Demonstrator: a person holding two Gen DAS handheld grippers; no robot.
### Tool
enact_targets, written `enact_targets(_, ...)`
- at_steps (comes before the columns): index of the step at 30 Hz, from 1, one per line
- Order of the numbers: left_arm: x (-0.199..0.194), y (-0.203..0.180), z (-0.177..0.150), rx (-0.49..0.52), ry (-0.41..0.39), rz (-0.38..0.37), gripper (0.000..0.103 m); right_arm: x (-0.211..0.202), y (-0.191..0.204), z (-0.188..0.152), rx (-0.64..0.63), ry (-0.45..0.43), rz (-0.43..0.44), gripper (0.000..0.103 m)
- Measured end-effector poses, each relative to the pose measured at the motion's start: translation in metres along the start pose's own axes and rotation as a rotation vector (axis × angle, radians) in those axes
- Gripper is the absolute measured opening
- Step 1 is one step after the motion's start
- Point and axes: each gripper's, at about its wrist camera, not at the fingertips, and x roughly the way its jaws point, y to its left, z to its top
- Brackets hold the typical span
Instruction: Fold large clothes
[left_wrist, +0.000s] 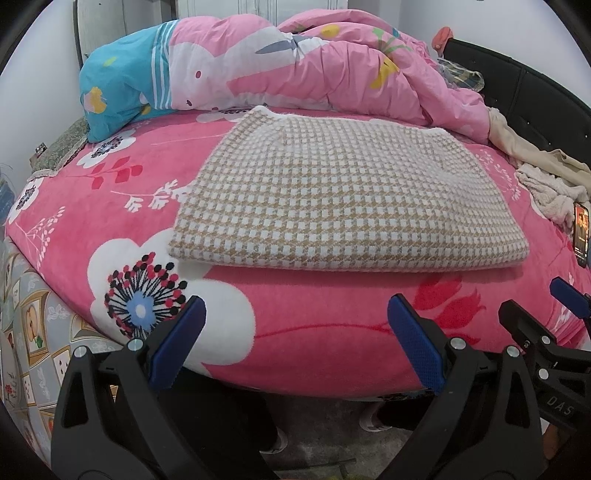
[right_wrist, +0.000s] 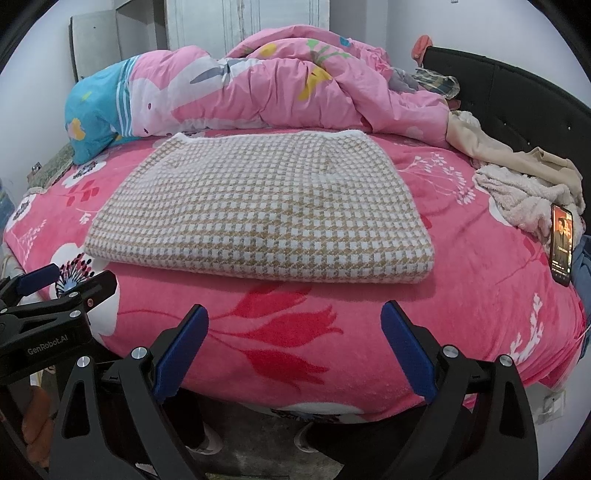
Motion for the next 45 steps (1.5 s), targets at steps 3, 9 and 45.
enact_targets(3,-0.0005,0.0009,0.0002,0.000,0.000,0.000,0.095,0.0005,0.0003,0.0003,-0.001,0.001,0.001,0.092)
enact_targets(9,-0.0014,0.0023,0.0011,-0.002,-0.002,0.002,0.095,0.0009,0.0014,0.0007,-0.008,0.001,0.003,0.092)
enact_targets(45,-0.0010,0.0019,0.0018,-0.004,0.000,0.009,0.095,0.0031,-0.0013,-0.0024,-0.012,0.009,0.006,0.092)
